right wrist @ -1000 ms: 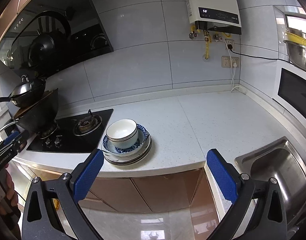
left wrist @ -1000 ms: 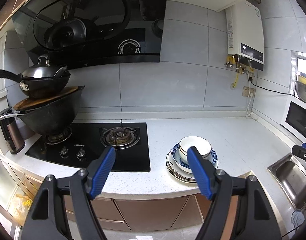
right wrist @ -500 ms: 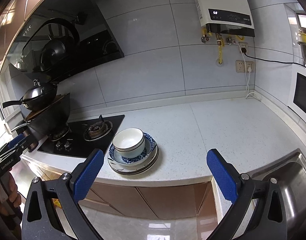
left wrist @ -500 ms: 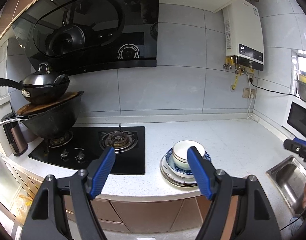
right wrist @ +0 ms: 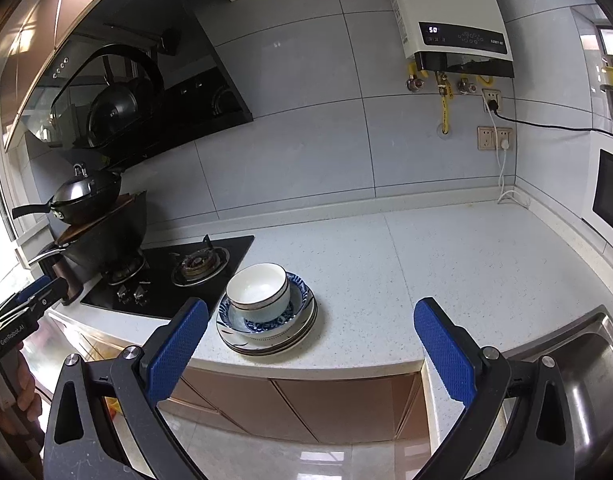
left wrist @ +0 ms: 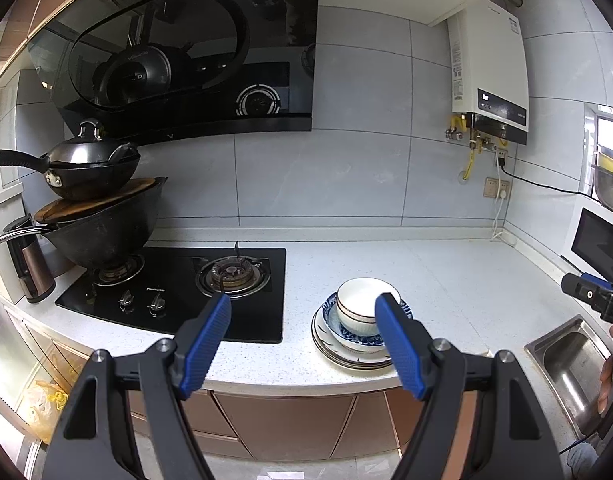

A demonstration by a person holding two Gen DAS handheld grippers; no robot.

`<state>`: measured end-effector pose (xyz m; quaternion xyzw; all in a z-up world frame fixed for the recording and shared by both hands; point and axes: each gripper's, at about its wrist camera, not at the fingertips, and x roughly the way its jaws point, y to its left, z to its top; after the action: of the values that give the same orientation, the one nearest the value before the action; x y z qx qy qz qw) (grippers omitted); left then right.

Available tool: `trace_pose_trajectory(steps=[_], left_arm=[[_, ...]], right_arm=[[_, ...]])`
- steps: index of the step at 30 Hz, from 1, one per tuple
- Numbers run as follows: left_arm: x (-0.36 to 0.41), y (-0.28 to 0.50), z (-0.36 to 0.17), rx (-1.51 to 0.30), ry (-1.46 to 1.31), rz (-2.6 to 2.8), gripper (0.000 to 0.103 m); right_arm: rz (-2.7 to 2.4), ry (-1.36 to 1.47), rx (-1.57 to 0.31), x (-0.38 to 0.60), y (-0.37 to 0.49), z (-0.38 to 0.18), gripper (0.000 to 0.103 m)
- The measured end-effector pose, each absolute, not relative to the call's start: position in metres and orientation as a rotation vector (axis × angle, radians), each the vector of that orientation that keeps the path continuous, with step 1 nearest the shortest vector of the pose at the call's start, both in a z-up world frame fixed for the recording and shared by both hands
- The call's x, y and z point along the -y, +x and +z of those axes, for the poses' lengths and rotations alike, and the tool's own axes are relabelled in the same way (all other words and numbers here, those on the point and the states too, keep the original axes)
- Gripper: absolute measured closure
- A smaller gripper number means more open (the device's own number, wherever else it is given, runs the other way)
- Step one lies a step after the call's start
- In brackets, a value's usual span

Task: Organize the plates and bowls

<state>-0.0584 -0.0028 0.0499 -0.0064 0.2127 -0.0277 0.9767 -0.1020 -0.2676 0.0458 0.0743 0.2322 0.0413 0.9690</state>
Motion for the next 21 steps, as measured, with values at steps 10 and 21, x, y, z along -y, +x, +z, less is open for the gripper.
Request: trace_pose_trajectory(steps=[10,21], left_arm=[[-0.008,-0.046,0.039,-0.435,-0.005,-0.027,0.029],[-0.030,-0.041,0.031,-0.459,-0.018,0.003,0.029]], right_arm=[[0.032,0.020,-0.524,0.259,-0.080,0.046,0.001],[0.059,0.014,-0.510,0.247,-0.071,0.048,0.001]])
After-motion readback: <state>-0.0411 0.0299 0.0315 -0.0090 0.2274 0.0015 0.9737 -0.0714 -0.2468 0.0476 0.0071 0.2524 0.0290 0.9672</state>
